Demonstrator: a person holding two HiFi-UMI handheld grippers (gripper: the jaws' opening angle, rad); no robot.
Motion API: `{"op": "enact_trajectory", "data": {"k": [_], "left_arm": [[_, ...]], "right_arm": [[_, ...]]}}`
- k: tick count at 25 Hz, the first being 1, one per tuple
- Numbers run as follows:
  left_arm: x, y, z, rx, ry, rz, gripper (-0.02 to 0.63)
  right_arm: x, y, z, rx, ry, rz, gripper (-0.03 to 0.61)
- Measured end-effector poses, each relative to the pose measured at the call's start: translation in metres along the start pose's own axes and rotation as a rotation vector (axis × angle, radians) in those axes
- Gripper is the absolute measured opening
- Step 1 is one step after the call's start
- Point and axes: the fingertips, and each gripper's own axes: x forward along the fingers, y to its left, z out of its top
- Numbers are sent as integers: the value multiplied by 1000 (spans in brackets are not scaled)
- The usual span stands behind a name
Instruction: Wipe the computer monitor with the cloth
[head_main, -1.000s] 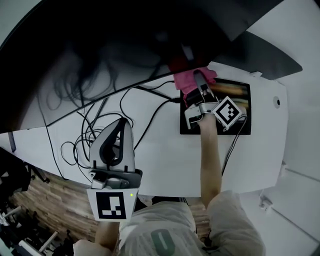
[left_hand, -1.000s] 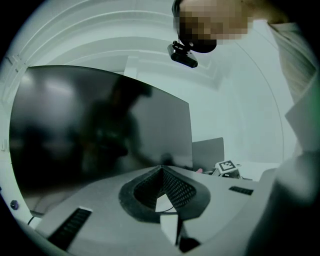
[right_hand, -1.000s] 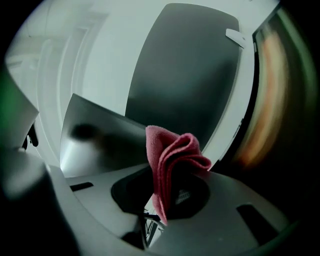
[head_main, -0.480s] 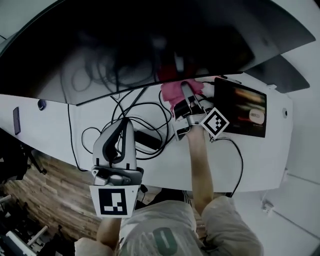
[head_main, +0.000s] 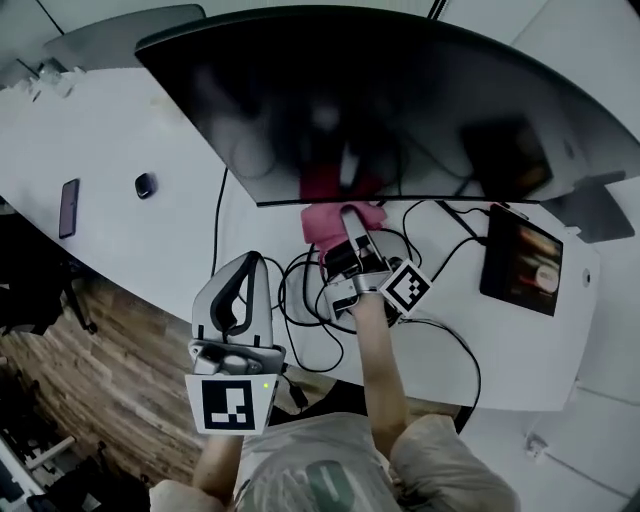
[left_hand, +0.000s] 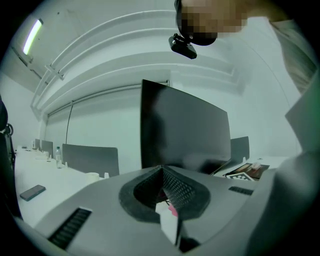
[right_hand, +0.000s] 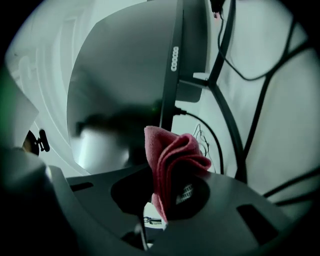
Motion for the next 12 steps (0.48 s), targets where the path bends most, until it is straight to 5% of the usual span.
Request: {"op": "enact_trajectory", "data": {"k": [12], "left_arm": [[-41, 97, -7, 4, 10, 81, 15]], "right_arm": [[45, 12, -100, 53, 56, 19, 54]]}}
